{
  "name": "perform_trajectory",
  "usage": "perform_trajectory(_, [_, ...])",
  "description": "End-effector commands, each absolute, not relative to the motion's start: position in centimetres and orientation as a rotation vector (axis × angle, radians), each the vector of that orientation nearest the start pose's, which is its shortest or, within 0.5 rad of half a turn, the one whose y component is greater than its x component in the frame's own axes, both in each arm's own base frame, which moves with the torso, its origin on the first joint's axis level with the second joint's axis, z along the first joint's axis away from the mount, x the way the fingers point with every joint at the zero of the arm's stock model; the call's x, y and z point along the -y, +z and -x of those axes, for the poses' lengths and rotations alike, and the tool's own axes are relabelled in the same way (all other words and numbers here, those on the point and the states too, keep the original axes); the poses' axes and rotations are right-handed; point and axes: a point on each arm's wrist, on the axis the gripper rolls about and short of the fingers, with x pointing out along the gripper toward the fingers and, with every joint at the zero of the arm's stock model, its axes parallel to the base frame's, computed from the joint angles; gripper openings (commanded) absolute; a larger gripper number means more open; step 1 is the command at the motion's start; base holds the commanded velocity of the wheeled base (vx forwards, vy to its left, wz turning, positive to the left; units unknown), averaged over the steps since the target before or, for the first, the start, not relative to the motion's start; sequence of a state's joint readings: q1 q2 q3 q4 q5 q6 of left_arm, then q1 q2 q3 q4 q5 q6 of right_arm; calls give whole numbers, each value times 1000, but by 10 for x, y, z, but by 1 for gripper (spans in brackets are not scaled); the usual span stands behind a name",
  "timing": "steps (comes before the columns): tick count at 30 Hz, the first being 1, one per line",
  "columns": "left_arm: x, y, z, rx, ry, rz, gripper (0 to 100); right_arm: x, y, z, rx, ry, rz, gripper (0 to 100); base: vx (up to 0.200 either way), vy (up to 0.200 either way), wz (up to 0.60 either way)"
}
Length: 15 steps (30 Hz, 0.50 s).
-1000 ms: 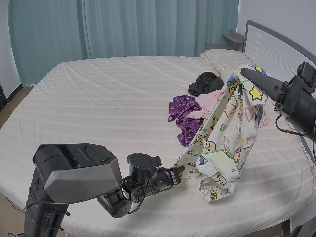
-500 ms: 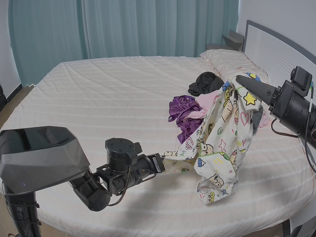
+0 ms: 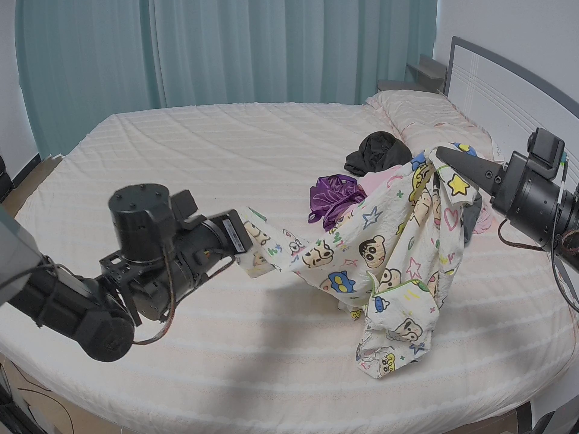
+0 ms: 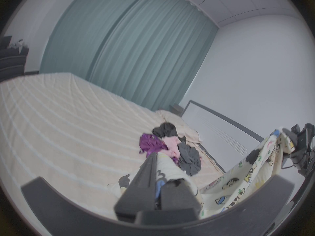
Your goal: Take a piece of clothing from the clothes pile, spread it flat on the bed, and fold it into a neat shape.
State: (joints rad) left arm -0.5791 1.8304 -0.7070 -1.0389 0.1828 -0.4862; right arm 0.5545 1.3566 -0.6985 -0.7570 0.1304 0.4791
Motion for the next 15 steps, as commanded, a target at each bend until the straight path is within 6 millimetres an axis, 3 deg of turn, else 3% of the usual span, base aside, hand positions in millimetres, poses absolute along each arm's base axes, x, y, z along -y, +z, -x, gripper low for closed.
perform_trajectory(1, [153, 209, -249, -2, -333, 441, 0, -113, 258, -198, -57, 630, -478, 0, 0, 0, 0])
perform_trajectory(8, [144, 242, -237, 155, -262, 335, 0, -116, 281, -230, 57, 503, -412, 0, 0, 0, 0])
perform_trajectory(10, [143, 246, -236, 169, -263, 330, 0, -117, 284, -232, 70, 491, -414, 0, 0, 0, 0])
perform_trajectory(12, [141, 259, -233, 219, -246, 323, 0, -120, 305, -238, 145, 468, -432, 0, 0, 0, 0])
perform_trajectory(15, [139, 270, -231, 256, -212, 343, 0, -119, 317, -237, 189, 456, -446, 0, 0, 0, 0])
